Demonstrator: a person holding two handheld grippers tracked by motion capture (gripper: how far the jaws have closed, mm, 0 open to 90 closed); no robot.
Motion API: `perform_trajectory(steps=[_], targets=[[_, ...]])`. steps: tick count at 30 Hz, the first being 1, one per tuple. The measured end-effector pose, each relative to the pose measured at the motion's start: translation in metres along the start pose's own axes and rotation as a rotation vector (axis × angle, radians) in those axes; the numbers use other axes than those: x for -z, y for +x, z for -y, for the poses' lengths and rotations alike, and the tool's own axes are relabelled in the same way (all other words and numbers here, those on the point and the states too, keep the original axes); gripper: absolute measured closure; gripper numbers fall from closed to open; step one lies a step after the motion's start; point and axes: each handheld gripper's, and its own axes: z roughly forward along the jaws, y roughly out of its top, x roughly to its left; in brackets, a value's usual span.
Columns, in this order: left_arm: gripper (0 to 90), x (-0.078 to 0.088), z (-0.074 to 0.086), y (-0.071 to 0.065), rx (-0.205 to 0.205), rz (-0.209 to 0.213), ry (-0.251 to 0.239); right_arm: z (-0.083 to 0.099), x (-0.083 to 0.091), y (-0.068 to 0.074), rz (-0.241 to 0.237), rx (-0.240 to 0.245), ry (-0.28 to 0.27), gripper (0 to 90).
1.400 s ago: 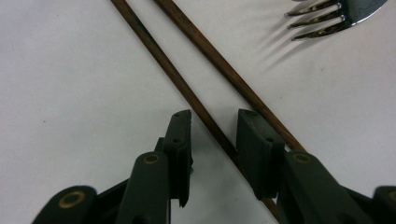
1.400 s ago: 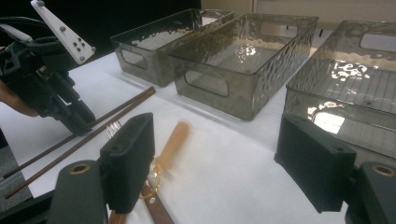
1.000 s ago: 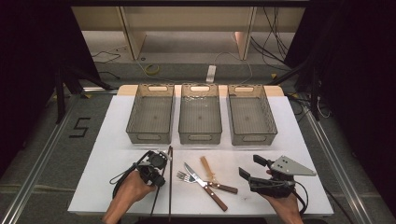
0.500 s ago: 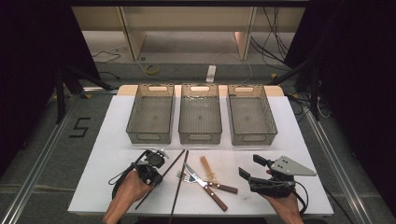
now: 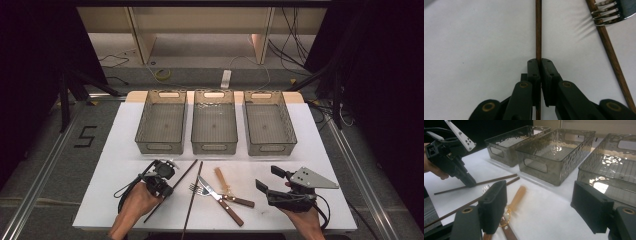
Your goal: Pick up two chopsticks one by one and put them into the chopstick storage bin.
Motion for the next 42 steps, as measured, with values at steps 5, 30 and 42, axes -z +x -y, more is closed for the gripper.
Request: perform_trajectory(steps=[5, 30, 42], targets=[[85.4, 0.008, 0.000, 0.001, -0.013, 0.019, -0.017, 0.000, 0.000, 0.000, 0.003, 0.001, -0.002, 29.0], [85.4, 0.063, -0.001, 0.023, 0.016, 0.076, -0.222, 0.001, 0.000, 0.000, -0.002, -0.004, -0.002, 29.0], [85.4, 0.081, -0.030, 0.050, 0.059, 0.077, -0.320, 0.001, 0.000, 0.000, -0.013, -0.006, -0.008, 29.0]])
